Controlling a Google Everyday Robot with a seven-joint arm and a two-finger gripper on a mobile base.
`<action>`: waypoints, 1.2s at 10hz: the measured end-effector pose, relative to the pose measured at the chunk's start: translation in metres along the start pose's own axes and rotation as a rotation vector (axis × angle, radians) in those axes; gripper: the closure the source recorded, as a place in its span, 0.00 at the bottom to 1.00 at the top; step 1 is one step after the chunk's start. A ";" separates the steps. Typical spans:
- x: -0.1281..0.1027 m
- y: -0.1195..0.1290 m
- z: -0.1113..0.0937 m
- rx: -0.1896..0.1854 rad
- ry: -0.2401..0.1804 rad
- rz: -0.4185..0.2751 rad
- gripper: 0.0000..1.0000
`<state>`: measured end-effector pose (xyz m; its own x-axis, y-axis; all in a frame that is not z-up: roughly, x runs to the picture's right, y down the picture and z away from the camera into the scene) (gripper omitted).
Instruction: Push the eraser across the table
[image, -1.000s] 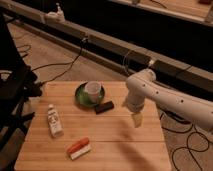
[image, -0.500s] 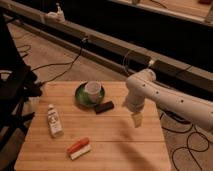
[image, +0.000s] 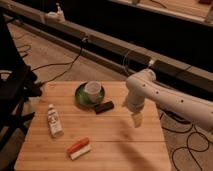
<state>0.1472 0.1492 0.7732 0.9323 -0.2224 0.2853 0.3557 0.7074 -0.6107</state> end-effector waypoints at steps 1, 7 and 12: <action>0.000 0.000 0.000 0.000 0.000 0.000 0.20; 0.008 -0.005 0.001 0.011 -0.015 0.036 0.76; 0.027 -0.045 0.029 0.061 -0.003 0.054 1.00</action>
<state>0.1541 0.1307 0.8297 0.9498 -0.1808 0.2553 0.2999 0.7583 -0.5789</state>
